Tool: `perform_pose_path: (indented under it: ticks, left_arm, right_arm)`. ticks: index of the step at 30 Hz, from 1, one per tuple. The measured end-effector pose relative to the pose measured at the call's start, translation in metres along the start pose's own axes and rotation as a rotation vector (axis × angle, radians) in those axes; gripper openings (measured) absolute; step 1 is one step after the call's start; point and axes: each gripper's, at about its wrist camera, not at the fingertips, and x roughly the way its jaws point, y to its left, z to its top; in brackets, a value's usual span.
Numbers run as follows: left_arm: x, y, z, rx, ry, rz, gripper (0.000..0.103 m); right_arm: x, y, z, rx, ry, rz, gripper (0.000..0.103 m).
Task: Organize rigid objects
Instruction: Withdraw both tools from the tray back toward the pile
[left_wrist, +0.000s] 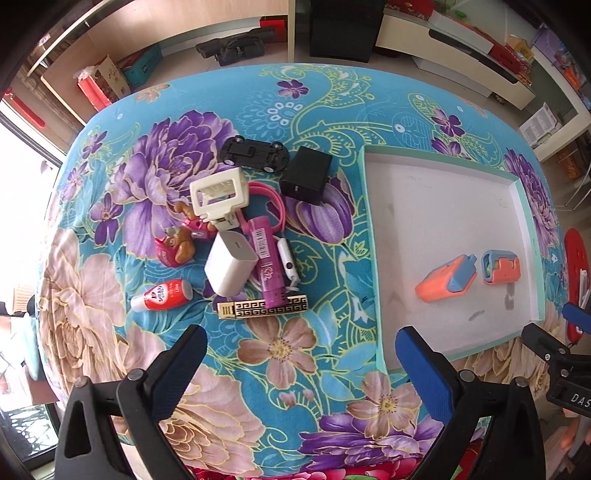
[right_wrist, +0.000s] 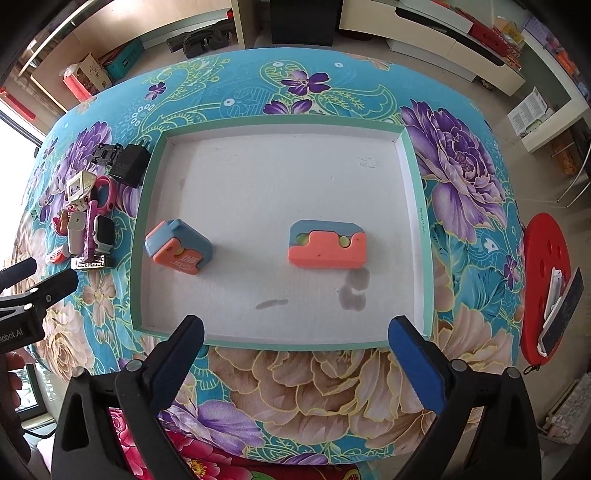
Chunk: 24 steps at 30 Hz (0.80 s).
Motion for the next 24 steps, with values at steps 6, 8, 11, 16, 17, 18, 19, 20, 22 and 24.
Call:
perform_pose_path:
  ticks: [6, 8, 11, 16, 17, 18, 19, 20, 22, 24]
  left_arm:
    - [-0.009, 0.045, 0.001, -0.061, -0.011, -0.009, 0.103]
    - [-0.012, 0.063, 0.001, -0.084, -0.011, -0.006, 0.103]
    - [-0.014, 0.089, 0.001, -0.103, -0.012, 0.005, 0.103]
    - [-0.018, 0.132, 0.001, -0.152, -0.018, 0.005, 0.103]
    - [-0.017, 0.140, 0.002, -0.163, -0.016, 0.004, 0.103]
    - [-0.016, 0.147, 0.003, -0.173, -0.012, 0.007, 0.103]
    - [-0.013, 0.154, 0.003, -0.180, -0.005, 0.010, 0.103]
    - [-0.011, 0.159, 0.003, -0.186, 0.002, 0.010, 0.103]
    - [-0.003, 0.170, 0.003, -0.199, 0.016, 0.007, 0.103]
    - [0.007, 0.177, 0.003, -0.213, 0.034, 0.003, 0.103]
  right_arm:
    - [-0.006, 0.017, 0.002, -0.018, -0.002, -0.004, 0.100]
    - [-0.008, 0.029, 0.005, -0.033, -0.004, -0.002, 0.100]
    - [-0.011, 0.052, 0.010, -0.064, -0.010, 0.010, 0.100]
    - [-0.017, 0.098, 0.022, -0.111, -0.031, 0.040, 0.100]
    - [-0.017, 0.108, 0.024, -0.122, -0.034, 0.044, 0.100]
    - [-0.017, 0.117, 0.026, -0.133, -0.037, 0.046, 0.100]
    - [-0.017, 0.126, 0.028, -0.144, -0.038, 0.050, 0.100]
    - [-0.015, 0.136, 0.030, -0.153, -0.037, 0.056, 0.100]
    - [-0.011, 0.153, 0.034, -0.168, -0.033, 0.069, 0.100]
    - [-0.006, 0.167, 0.037, -0.181, -0.028, 0.076, 0.100]
